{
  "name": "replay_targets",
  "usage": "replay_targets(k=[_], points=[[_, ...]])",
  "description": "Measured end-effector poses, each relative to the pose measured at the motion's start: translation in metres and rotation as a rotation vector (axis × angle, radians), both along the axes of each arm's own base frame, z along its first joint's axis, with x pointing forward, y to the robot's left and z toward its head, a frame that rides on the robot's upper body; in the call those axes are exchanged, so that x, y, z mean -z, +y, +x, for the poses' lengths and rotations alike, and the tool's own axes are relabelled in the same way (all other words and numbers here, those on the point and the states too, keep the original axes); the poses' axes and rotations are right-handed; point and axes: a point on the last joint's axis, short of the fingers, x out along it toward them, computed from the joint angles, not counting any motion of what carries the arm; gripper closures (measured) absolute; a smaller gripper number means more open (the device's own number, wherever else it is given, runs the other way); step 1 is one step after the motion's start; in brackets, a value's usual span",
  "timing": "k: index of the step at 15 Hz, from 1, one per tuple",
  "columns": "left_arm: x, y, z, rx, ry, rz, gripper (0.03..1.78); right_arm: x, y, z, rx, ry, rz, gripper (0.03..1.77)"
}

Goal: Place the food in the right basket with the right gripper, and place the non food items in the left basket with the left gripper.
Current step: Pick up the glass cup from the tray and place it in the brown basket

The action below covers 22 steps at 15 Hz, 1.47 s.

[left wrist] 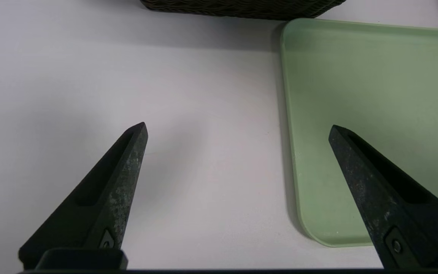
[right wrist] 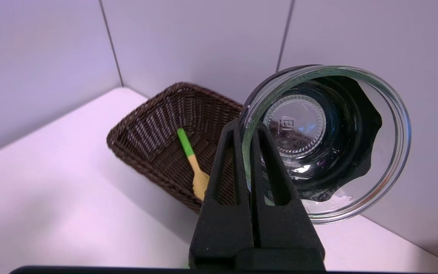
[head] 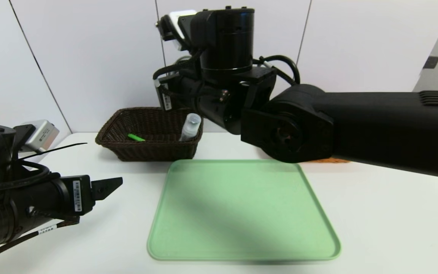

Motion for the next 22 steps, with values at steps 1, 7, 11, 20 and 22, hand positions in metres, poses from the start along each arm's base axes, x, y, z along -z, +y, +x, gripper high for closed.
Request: replay_targets(k=[1, 7, 11, 20, 22], points=[[0.000, 0.001, -0.002, 0.000, -0.001, 0.000, 0.12, 0.006, 0.007, 0.000, -0.009, -0.013, -0.027, 1.72], [0.002, 0.001, -0.007, 0.015, 0.000, -0.002, 0.12, 0.042, 0.037, 0.022, -0.006, -0.224, -0.021, 1.72], [0.004, -0.001, -0.008, 0.028, 0.002, -0.001, 0.12, 0.067, 0.046, 0.031, 0.002, -0.247, -0.116, 1.72], [0.006, -0.003, -0.012, 0.052, 0.006, 0.000, 0.12, 0.115, 0.061, 0.043, 0.003, -0.242, -0.232, 1.72], [0.006, -0.004, -0.013, 0.056, 0.006, 0.000, 0.12, 0.123, 0.058, 0.051, 0.015, -0.231, -0.245, 1.72]])
